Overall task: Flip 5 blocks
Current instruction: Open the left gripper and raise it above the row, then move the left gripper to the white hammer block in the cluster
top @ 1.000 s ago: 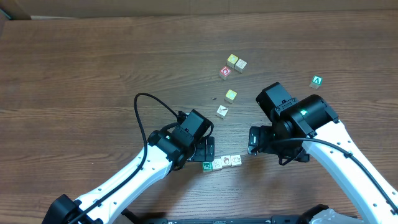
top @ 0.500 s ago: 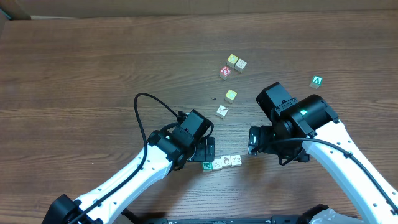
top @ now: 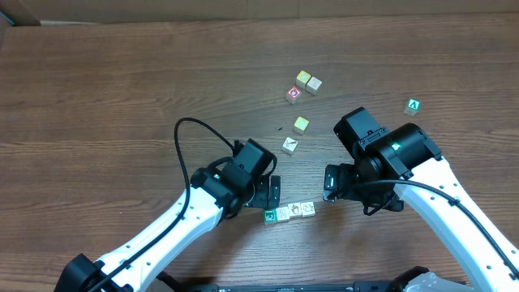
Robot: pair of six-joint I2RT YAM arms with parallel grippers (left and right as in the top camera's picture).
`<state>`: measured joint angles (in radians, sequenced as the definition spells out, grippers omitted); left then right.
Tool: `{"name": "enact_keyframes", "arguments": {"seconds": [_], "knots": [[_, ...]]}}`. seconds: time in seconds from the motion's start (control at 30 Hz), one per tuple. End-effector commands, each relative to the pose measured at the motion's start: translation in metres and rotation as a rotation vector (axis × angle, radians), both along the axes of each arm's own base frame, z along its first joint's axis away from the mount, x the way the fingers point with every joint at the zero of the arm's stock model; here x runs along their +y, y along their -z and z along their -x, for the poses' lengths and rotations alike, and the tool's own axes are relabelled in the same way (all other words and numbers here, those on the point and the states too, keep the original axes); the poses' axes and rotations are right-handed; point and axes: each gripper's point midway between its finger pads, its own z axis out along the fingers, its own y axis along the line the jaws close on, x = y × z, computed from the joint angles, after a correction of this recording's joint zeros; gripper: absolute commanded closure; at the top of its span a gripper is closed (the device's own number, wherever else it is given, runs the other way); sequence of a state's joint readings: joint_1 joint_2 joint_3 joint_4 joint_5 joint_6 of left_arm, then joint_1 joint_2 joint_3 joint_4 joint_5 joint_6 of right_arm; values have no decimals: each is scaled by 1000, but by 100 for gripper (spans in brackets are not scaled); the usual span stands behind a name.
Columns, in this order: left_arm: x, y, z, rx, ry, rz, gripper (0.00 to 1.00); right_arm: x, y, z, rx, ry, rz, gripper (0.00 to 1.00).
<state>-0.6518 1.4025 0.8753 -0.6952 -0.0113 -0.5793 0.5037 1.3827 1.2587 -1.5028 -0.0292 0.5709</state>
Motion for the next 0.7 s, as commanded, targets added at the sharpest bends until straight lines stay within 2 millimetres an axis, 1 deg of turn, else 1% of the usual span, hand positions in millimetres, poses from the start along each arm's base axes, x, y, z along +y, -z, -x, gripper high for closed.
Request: {"name": "enact_keyframes", "arguments": {"seconds": [0.0, 0.17, 0.47, 0.57, 0.6, 0.67], "knots": [[-6, -18, -10, -26, 40, 63, 0, 2, -10, -5, -42, -3, -27, 0], [-1, -23, -18, -30, 51, 84, 0, 2, -10, -5, -43, -3, -27, 0], [-6, -36, -31, -64, 70, 107, 0, 3, -11, -5, -43, -3, -33, 0], [-10, -31, -38, -58, 94, 93, 3, 5, -11, -5, -41, -3, -39, 0], [-14, -23, -43, -38, 104, 79, 3, 5, -11, -4, -38, -4, -41, 0], [-20, -17, -51, -19, 121, 70, 3, 5, -11, -4, -37, -3, -42, 0]]}}
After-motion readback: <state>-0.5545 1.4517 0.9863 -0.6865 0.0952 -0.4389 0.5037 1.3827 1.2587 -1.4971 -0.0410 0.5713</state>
